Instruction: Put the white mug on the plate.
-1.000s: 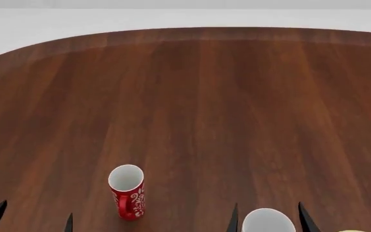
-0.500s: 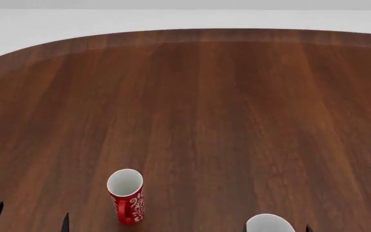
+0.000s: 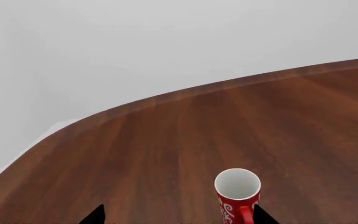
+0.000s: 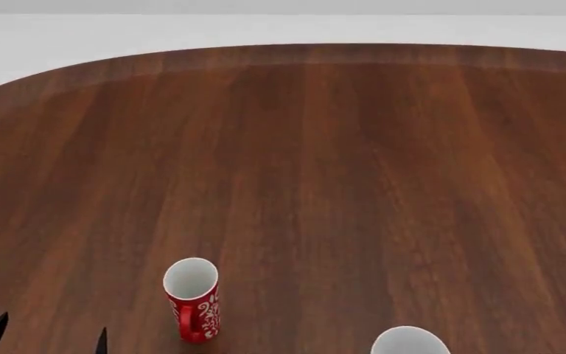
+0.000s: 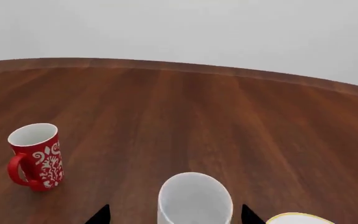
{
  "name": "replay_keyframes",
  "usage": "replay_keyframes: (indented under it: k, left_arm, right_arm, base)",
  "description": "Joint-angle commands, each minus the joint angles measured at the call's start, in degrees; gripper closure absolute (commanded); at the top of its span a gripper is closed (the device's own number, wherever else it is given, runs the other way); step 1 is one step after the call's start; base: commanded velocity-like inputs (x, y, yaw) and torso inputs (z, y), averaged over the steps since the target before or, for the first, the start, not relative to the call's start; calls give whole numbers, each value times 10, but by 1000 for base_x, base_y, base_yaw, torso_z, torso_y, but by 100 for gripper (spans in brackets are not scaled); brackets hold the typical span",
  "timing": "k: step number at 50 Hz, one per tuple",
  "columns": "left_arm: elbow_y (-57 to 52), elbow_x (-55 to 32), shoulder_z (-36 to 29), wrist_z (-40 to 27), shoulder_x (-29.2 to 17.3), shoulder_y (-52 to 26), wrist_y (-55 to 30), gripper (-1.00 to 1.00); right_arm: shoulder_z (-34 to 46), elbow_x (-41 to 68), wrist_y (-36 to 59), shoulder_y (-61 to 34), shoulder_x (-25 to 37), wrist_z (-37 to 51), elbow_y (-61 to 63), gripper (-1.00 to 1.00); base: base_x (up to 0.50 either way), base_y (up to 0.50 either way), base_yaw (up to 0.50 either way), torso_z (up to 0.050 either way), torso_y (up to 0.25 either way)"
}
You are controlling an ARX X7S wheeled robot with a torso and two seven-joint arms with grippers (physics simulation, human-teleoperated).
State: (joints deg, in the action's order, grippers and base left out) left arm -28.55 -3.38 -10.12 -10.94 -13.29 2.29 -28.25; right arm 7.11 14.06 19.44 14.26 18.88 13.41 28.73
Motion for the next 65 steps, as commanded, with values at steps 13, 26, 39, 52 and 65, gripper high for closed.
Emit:
replay_keyframes:
  k: [13, 26, 39, 52, 65]
  left_arm:
    - [13, 4, -13, -13, -2, -5, 1, -100]
    - [14, 5, -21, -18, -3, -9, -2, -100]
    - [10, -1, -23, -21, -4, -13, -8, -100]
    - [7, 0, -28, -26, -8, -15, -10, -100]
    - [4, -2, -29, -32, -9, -14, -15, -100]
  right_arm:
    - [-14, 19, -33, 33, -13, 4, -53, -100]
    - [-26, 42, -64, 15, -29, -10, -135, -100]
    - [-20, 37, -72, -16, -32, -15, -197, -100]
    - [-9, 35, -83, -56, -36, -31, -275, -100]
    - [7, 29, -94, -95, -43, -47, -340, -100]
  base:
    - [0, 0, 0, 0, 0]
    - [0, 0, 0, 0, 0]
    - [0, 0, 0, 0, 0]
    - [0, 0, 0, 0, 0]
    - [0, 0, 0, 0, 0]
